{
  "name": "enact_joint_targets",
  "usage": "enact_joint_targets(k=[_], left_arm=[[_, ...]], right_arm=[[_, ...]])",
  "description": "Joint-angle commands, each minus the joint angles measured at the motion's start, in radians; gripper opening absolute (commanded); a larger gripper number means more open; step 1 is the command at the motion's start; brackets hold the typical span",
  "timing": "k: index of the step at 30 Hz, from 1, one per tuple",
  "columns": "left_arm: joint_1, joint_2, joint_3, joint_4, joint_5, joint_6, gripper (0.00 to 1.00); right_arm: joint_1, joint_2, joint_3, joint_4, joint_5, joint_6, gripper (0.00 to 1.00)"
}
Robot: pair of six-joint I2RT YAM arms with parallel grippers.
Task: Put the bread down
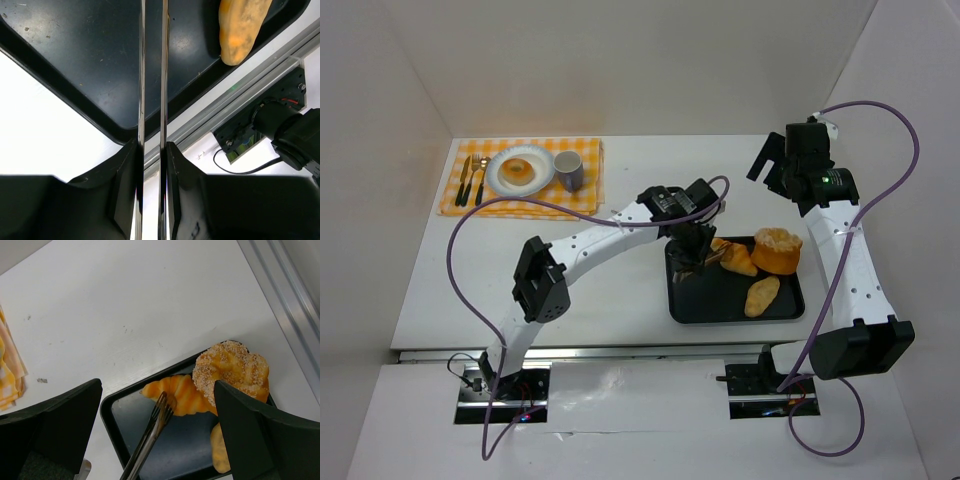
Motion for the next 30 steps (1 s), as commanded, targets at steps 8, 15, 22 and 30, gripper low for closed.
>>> enact_joint_targets(k=[8, 15, 22, 30], left_arm=[[0.023, -0.198, -0.004, -0.028, 0.001, 0.039, 0.0], [0.074, -0.31, -0.094, -0.007, 0.034, 0.07, 0.0], [0.085, -0.339, -0.205, 0.013, 0.086, 0.07, 0.0], [0.085, -0.402, -0.28, 0.013, 0.043, 0.14, 0.24]], right_arm=[[-0.002, -0.011, 0.012, 0.012, -0.013, -0.007, 1.0], [-0.002, -0.011, 0.003, 0.021, -0.022, -0.007, 1.0], [-0.002, -0.022, -0.007, 0.021, -0.011, -0.007, 1.0], [-0.002, -0.031, -0.007, 0.012, -0.011, 0.002, 1.0]])
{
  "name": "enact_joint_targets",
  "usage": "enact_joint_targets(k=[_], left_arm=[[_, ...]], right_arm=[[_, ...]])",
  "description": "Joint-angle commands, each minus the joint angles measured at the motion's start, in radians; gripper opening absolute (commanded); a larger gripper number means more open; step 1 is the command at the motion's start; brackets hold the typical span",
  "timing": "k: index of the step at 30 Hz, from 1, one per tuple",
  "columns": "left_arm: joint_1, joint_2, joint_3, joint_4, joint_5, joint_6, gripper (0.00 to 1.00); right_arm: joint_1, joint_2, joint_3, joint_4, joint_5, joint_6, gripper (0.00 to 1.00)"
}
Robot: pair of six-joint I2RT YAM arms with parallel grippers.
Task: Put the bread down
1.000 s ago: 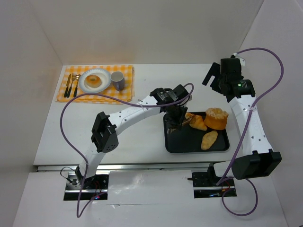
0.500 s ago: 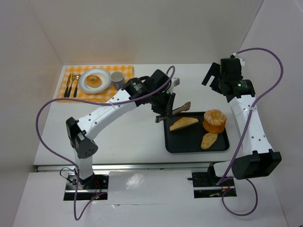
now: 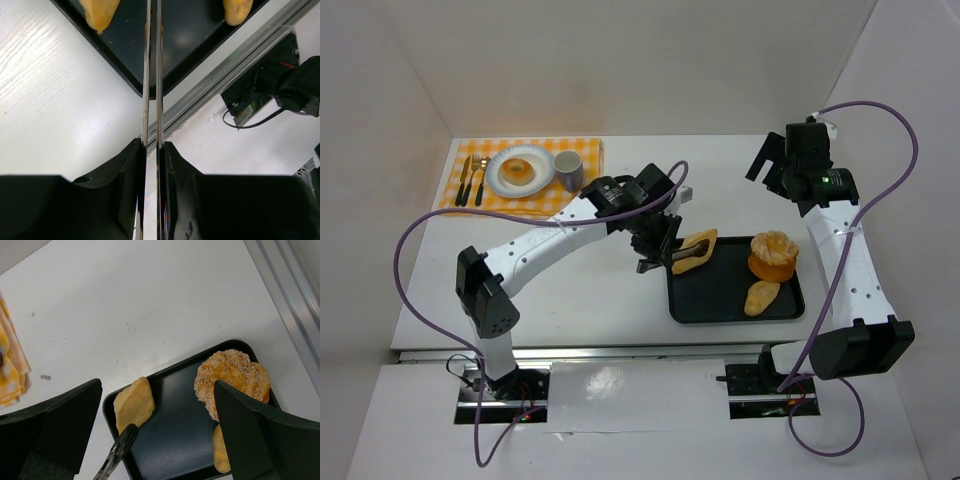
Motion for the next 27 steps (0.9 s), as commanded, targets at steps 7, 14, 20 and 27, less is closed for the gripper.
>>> enact_joint_targets(k=[7, 14, 20, 27], left_arm=[[-0.003, -0.082, -0.029, 0.024, -0.081, 0.092, 0.47], [-0.012, -0.072, -0.07, 0.024, -0.133, 0.072, 0.64], [-0.04, -0.072, -0.07, 0.006, -0.199, 0.072, 0.69], [-0.058, -0.02, -0.061, 0.006, -0.243, 0.063, 0.69]], right_arm=[[-0.002, -0.031, -0.016, 0.02, -0.011, 0.001, 1.0], [-0.002, -0.031, -0.016, 0.011, -0.002, 0.001, 1.0], [-0.002, -0.031, -0.016, 0.011, -0.011, 0.001, 1.0], [-0.002, -0.031, -0.016, 0.021, -0.011, 0.001, 1.0]])
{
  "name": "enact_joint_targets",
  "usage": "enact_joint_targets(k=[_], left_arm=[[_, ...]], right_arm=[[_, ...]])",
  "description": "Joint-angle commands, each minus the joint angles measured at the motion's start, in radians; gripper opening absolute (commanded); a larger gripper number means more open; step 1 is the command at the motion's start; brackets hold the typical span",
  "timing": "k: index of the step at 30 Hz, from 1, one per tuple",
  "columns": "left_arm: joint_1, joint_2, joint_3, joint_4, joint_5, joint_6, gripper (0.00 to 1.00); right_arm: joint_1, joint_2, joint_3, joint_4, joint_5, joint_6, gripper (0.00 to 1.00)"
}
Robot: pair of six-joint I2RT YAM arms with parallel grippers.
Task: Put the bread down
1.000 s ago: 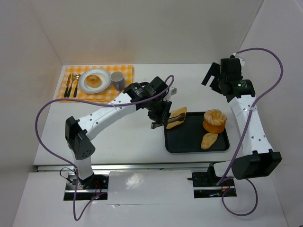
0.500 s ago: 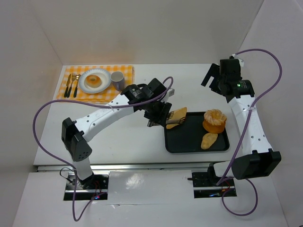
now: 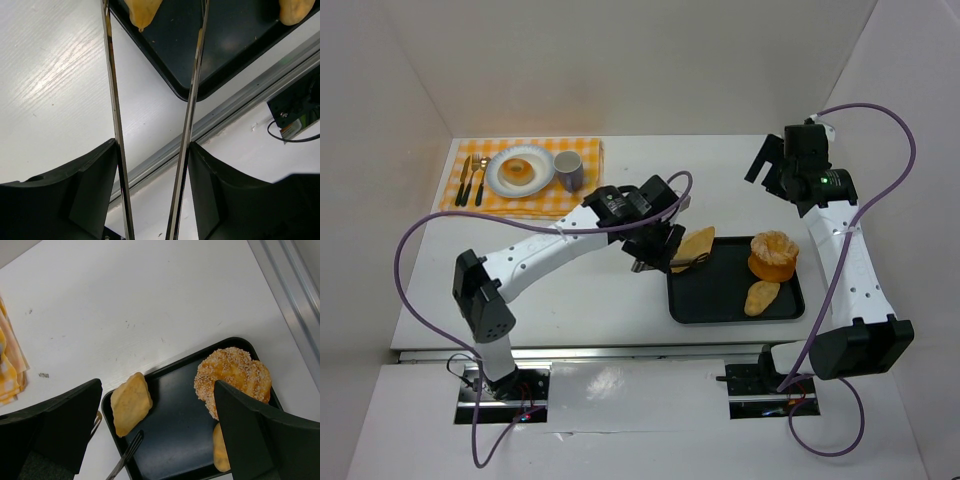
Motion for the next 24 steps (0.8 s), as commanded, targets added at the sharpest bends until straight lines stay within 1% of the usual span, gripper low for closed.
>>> enact_joint_targets(k=[1, 7, 9, 12, 15, 23, 24], left_arm=[[-0.013, 0.017, 0.013, 0.019, -0.037, -0.003, 0.69], [-0.023, 0.072, 0.054, 0.029, -0.037, -0.003, 0.69], [-0.046, 0.087, 0.063, 0.029, -0.047, 0.007, 0.69], [-0.065, 0.106, 0.072, 0.029, -0.047, 0.007, 0.66], [-0.075, 0.115, 0.073, 0.029, -0.056, 0.007, 0.66], [-0.076, 0.169, 0.102, 0.029, -0.087, 0.007, 0.67], [-0.076, 0.178, 0.102, 0.029, -0.087, 0.007, 0.59]], right_arm=[[-0.002, -0.031, 0.0, 0.017, -0.005, -0.001, 1.0], [-0.002, -0.031, 0.0, 0.017, -0.005, -0.001, 1.0], [-0.002, -0.031, 0.0, 0.017, -0.005, -0.001, 1.0], [-0.002, -0.031, 0.0, 0.017, 0.004, -0.001, 1.0], [-0.002, -0.031, 0.0, 0.017, 0.004, -0.001, 1.0], [-0.002, -0.022, 0.0, 0.017, -0.005, -0.001, 1.0], [-0.002, -0.022, 0.0, 0.017, -0.005, -0.001, 1.0]])
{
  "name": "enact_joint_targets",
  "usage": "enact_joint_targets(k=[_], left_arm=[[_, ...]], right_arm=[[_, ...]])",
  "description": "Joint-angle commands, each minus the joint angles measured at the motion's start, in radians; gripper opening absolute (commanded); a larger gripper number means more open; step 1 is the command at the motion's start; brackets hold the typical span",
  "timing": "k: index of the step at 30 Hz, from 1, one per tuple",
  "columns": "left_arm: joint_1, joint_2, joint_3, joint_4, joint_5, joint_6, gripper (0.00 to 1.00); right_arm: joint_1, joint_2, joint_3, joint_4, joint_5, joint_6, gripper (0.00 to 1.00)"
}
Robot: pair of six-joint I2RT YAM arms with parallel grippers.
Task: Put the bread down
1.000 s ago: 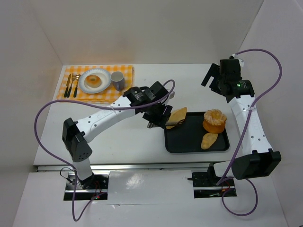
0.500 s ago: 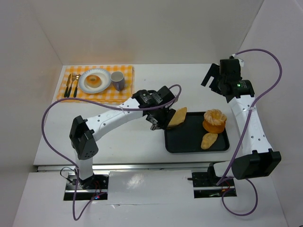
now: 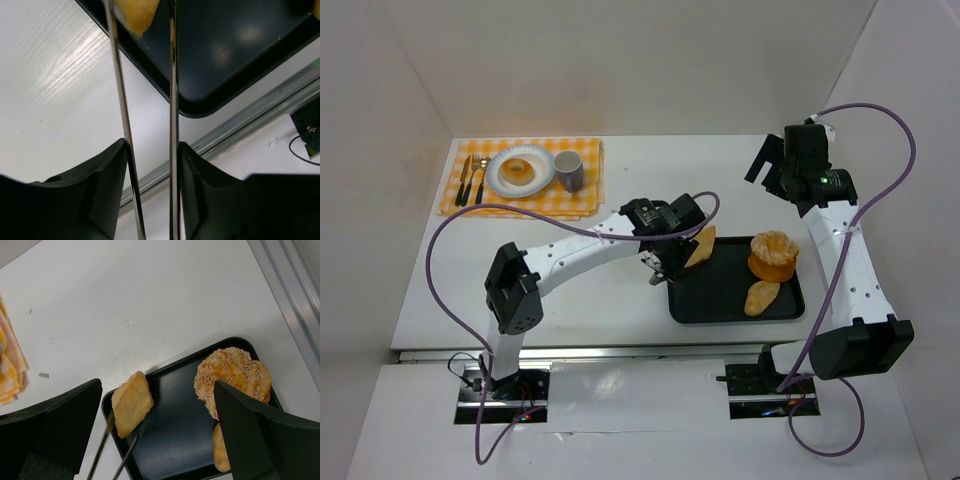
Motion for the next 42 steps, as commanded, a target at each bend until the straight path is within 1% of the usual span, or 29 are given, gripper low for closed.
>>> enact_joint_targets(k=[1, 3, 4, 5, 8, 12, 16, 17, 19, 20, 22, 23, 26, 27, 32, 33, 36, 39, 42], left_arm=[[-0.001, 0.019, 0.064, 0.007, -0.021, 0.005, 0.52], [-0.001, 0.019, 0.107, -0.013, -0.021, 0.005, 0.37], [-0.001, 0.006, 0.143, -0.036, -0.03, 0.005, 0.26], [-0.001, 0.006, 0.167, -0.05, -0.03, 0.005, 0.22], [-0.001, -0.038, 0.254, -0.101, -0.018, 0.028, 0.16], [0.074, -0.113, 0.302, -0.121, 0.057, 0.038, 0.14], [0.248, -0.201, 0.271, -0.13, 0.091, 0.038, 0.13], [0.349, -0.216, 0.257, -0.13, 0.102, 0.027, 0.13], [0.463, -0.257, 0.231, -0.13, 0.102, 0.027, 0.12], [0.585, -0.268, 0.219, -0.13, 0.111, 0.018, 0.12], [0.704, -0.287, 0.195, -0.13, 0.122, 0.018, 0.12], [0.815, -0.3, 0.166, -0.104, 0.137, 0.018, 0.12], [0.945, -0.301, 0.135, -0.09, 0.152, 0.007, 0.12], [0.992, -0.279, 0.135, -0.081, 0.152, 0.016, 0.12], [1.069, -0.198, 0.148, -0.059, 0.102, 0.036, 0.12], [1.094, -0.186, 0.148, -0.032, 0.114, 0.036, 0.13], [1.115, -0.121, 0.177, -0.003, 0.163, 0.015, 0.15], [1.105, -0.055, 0.222, 0.006, 0.163, -0.004, 0.21], [1.105, -0.023, 0.222, 0.006, 0.152, -0.016, 0.27]], right_arm=[[-0.002, -0.022, 0.009, 0.017, -0.005, -0.001, 1.0], [-0.002, -0.022, 0.009, 0.017, -0.005, -0.001, 1.0], [-0.002, -0.022, 0.009, 0.017, 0.004, -0.001, 1.0], [-0.002, -0.022, 0.009, 0.017, 0.004, -0.01, 1.0], [-0.002, -0.022, 0.009, 0.017, 0.004, -0.01, 1.0], [-0.002, -0.022, 0.009, 0.017, 0.004, -0.01, 1.0], [-0.002, -0.022, 0.009, 0.027, -0.005, -0.01, 1.0], [-0.002, -0.022, 0.009, 0.027, -0.005, -0.01, 1.0], [-0.002, -0.022, 0.009, 0.027, -0.015, -0.01, 1.0], [-0.002, -0.012, 0.009, 0.027, -0.015, -0.01, 1.0], [-0.002, -0.012, 0.009, 0.027, -0.015, -0.01, 1.0], [-0.002, -0.012, 0.009, 0.027, -0.015, -0.01, 1.0], [-0.002, -0.012, 0.009, 0.027, -0.015, -0.01, 1.0], [-0.002, -0.012, 0.009, 0.027, -0.015, -0.01, 1.0], [-0.002, -0.012, 0.009, 0.017, -0.002, -0.01, 1.0], [-0.002, -0.012, 0.009, 0.017, -0.002, -0.01, 1.0], [-0.002, -0.003, 0.009, 0.027, -0.012, -0.01, 1.0], [-0.002, -0.003, 0.009, 0.027, -0.012, -0.01, 1.0], [-0.002, -0.003, 0.009, 0.017, -0.001, -0.01, 1.0]])
